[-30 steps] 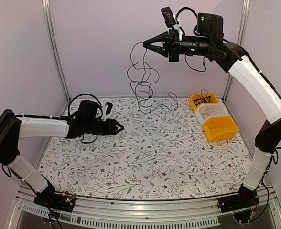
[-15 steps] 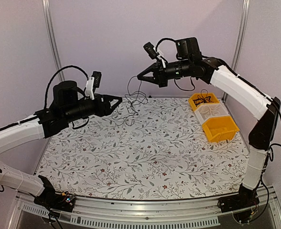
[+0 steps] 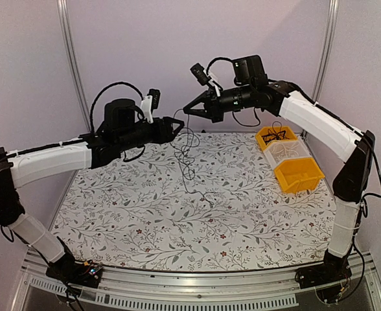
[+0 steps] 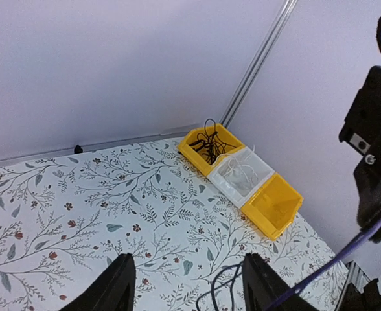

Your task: Untangle the cables

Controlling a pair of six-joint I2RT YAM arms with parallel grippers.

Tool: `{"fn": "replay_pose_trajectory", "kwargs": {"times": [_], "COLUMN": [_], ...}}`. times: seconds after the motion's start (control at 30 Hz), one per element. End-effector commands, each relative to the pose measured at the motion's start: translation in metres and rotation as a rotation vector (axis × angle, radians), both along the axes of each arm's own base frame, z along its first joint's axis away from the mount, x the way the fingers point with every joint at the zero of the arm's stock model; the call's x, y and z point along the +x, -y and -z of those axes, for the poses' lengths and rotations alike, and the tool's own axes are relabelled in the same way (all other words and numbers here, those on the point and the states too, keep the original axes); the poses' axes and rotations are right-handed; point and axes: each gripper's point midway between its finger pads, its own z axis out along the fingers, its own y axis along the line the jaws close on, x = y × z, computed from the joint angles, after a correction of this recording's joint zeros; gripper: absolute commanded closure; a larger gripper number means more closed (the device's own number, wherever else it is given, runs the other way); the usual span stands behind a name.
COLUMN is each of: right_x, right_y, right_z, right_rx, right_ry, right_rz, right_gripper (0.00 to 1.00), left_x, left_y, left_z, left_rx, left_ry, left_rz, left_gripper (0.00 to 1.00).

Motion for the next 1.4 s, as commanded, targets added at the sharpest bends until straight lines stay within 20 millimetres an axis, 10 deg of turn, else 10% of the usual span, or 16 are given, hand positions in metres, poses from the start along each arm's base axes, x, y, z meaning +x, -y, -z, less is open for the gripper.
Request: {"fn": "replay_pose_trajectory", "kwargs": {"times": [0.0, 0.3, 0.57, 1.37], "right_x": [-0.013, -0.063, -0.073, -0.05], "right_y": [-0.002, 0.021, 0.053, 0.203], "right_z": [-0.031, -0.145, -0.221, -0.348], "right_rx": [0.064, 0.237, 0.399, 0.573], "right_ry": [0.007, 0.045, 0.234, 0.735], "right_rz": [-0.036, -0.142, -0.039, 0.482], "right_gripper": [1.0, 1.0, 1.0, 1.0], "left_x": [0.023, 0.078, 0.053, -0.026], "left_y": [-0.007, -0.027, -0.04, -0.122], "left_z": [0.009, 0.135, 0.236, 0.301], "left_rx": [-0.03, -0.036, 0.145, 0.377], "left_ry": [-0.038, -0.271, -0.476, -0.67], "left_rz": [-0.126, -0.24, -0.222, -0.33], "left_gripper": [0.42, 0.68, 0.66, 0.61]}}
